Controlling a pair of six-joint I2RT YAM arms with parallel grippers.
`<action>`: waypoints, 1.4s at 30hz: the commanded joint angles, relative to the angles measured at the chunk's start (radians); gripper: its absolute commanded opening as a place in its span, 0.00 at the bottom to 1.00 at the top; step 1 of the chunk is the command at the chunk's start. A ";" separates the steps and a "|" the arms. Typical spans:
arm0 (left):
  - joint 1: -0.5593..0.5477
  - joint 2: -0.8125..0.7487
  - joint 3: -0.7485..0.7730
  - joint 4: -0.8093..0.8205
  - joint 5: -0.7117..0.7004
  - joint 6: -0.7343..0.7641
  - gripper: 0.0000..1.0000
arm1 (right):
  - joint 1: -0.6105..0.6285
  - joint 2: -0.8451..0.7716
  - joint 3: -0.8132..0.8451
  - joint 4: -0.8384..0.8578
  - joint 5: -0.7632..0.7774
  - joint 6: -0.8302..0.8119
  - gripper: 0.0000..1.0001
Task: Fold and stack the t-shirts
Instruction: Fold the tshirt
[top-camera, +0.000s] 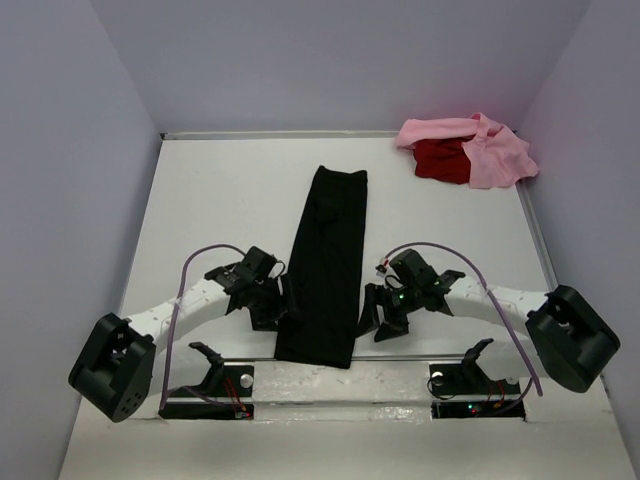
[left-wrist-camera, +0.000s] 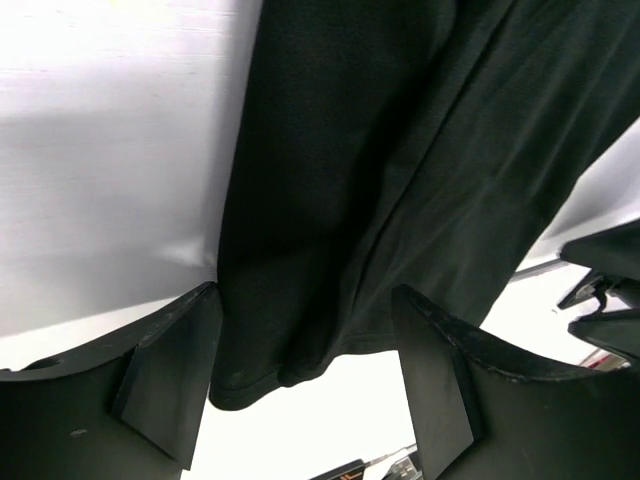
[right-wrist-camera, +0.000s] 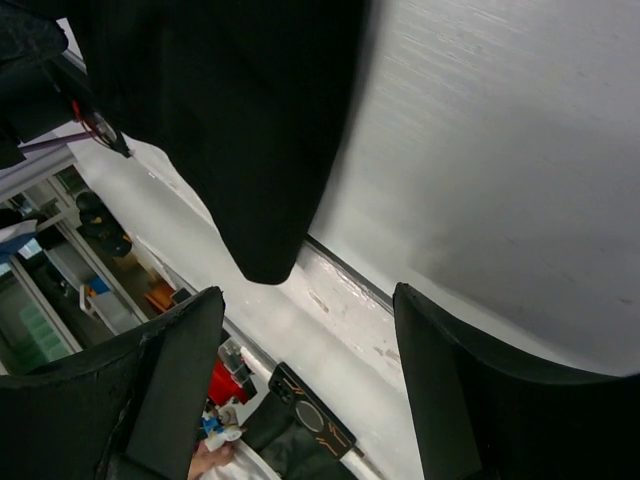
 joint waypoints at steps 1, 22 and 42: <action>-0.013 -0.040 -0.023 0.038 0.006 -0.044 0.77 | 0.055 0.060 0.045 0.106 0.038 0.043 0.74; -0.064 -0.163 -0.090 -0.054 0.057 -0.075 0.68 | 0.230 0.254 0.058 0.363 0.104 0.239 0.64; -0.146 -0.083 -0.093 0.022 0.077 -0.107 0.45 | 0.248 0.249 0.072 0.306 0.115 0.241 0.37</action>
